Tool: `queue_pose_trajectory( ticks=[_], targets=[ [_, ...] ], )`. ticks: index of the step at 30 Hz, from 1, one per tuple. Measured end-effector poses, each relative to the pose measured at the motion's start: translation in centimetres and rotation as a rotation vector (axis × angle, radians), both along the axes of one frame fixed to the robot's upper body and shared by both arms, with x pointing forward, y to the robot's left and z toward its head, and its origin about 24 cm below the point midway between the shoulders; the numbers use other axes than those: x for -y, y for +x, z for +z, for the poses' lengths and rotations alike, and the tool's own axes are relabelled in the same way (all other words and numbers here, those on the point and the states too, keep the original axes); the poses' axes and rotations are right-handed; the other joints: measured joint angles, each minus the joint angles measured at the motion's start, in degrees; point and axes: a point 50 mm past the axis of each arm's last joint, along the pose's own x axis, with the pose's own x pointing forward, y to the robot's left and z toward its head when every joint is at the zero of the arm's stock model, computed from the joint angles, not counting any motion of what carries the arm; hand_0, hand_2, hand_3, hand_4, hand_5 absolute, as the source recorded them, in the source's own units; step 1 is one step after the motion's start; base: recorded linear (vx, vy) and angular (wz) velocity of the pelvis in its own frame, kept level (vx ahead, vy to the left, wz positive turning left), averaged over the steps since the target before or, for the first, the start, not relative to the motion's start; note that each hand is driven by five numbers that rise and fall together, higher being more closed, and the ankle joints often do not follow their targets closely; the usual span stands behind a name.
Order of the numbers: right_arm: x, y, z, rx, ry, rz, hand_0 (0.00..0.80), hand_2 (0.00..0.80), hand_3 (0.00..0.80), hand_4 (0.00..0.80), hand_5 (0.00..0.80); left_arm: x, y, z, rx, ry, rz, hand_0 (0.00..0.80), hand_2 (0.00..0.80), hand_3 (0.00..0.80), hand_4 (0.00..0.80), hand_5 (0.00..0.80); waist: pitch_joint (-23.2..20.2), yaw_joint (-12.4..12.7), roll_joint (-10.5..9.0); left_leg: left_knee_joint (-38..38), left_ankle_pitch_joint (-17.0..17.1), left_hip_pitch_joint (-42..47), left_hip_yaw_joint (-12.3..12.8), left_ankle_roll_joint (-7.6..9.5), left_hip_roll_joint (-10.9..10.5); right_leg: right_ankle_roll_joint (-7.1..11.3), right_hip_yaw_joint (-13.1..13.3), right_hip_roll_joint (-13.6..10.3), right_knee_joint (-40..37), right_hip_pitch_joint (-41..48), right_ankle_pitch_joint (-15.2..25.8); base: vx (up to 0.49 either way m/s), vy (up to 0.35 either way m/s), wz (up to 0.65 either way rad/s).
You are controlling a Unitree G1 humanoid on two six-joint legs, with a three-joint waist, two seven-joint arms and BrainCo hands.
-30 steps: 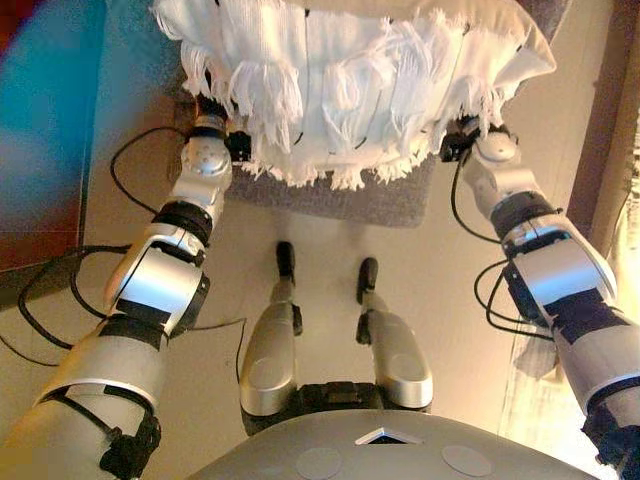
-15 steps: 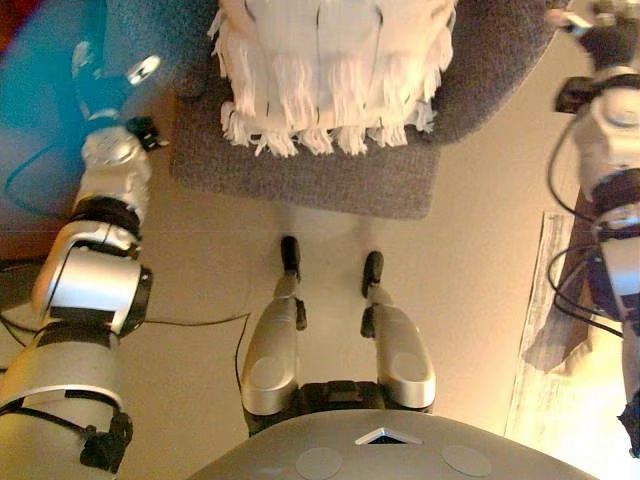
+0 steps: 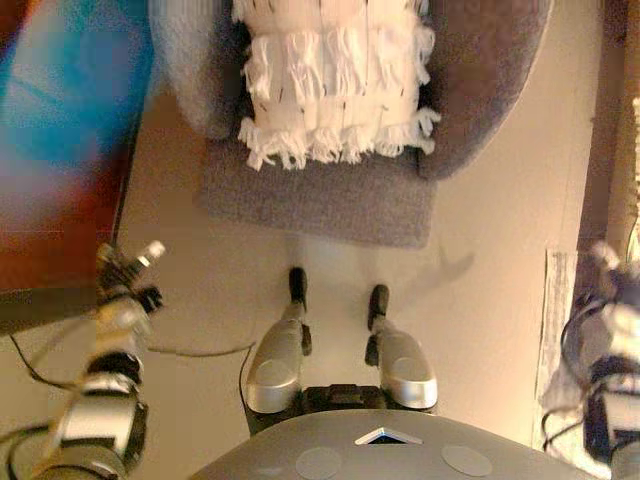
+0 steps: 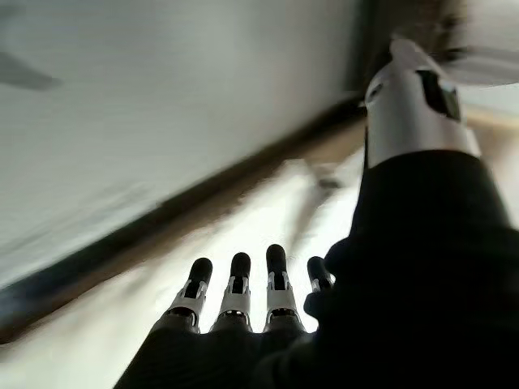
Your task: Pick up the cushion and take it to the sofa
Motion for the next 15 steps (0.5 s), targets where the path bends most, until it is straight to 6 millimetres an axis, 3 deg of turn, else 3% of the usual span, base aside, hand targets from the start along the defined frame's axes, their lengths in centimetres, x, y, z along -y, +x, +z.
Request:
queue_pose_trajectory(
  ticks=[2, 4, 7, 10, 12, 15],
  targets=[
    [-2.6, -3.7, -3.5, -0.138, 0.110, -0.015, 0.000, 0.000, 0.000, 0.000, 0.000, 2.0, -3.2, -2.7, -0.143, -0.049, -0.009, 0.000, 0.000, 0.000, 0.000, 0.000, -3.2, 0.0, -0.62, -0.2, -0.8, 1.6, -0.1, -0.40, 0.4, -0.28, -0.2, 0.4, 0.0, 1.6, -0.7, 0.106, -0.127, 0.05],
    [-6.9, -6.7, -6.8, -0.267, 0.237, 0.024, 0.000, 0.000, 0.000, 0.000, 0.000, 3.3, -7.0, -4.9, -0.310, -0.095, 0.015, 0.000, 0.000, 0.000, 0.000, 0.000, -6.6, 0.1, -1.98, -0.3, -1.3, 3.5, -0.2, -1.03, 0.9, -0.81, -0.2, 1.1, 0.0, 3.5, -1.6, 0.037, -0.079, 0.00],
    [-12.2, -10.1, -9.6, -0.444, 0.415, 0.128, 0.000, 0.000, 0.000, 0.000, 0.000, 5.5, -11.5, -7.1, -0.517, -0.188, 0.031, 0.000, 0.000, 0.000, 0.000, 0.000, -11.9, 0.1, -2.80, -0.3, -1.8, 4.1, -0.1, -1.06, 1.7, -1.53, -0.1, 1.8, -0.2, 3.9, -2.7, 0.020, -0.061, -0.03],
    [-15.2, -11.0, -10.6, -0.578, 0.493, 0.322, 0.000, 0.000, 0.000, 0.000, 0.000, 7.9, -12.9, -8.1, -0.628, -0.257, -0.028, 0.000, 0.000, 0.000, 0.000, 0.000, -13.2, 0.1, -2.36, -0.3, -1.8, 5.9, -0.1, -1.05, 2.0, -1.71, 0.2, 2.1, -0.2, 5.4, -2.7, 0.016, -0.025, -0.02],
    [-16.6, -10.9, -11.0, -0.607, 0.535, 0.390, 0.000, 0.000, 0.000, 0.000, 0.000, 8.5, -13.3, -8.3, -0.668, -0.277, -0.049, 0.000, 0.000, 0.000, 0.000, 0.000, -15.3, 0.0, -1.70, -0.3, -1.9, 6.5, -0.1, -1.18, 2.4, -1.79, 0.4, 2.1, -0.2, 5.9, -2.8, 0.030, -0.013, -0.05],
    [-17.0, -10.1, -10.9, -0.662, 0.485, 0.580, 0.000, 0.000, 0.000, 0.000, 0.000, 8.5, -13.3, -8.3, -0.699, -0.274, -0.107, 0.000, 0.000, 0.000, 0.000, 0.000, -17.0, 0.0, -0.92, -0.3, -2.0, 7.1, 0.2, -1.26, 2.5, -1.80, 0.5, 2.2, -0.2, 6.9, -2.8, 0.010, -0.003, -0.03]
  ],
)
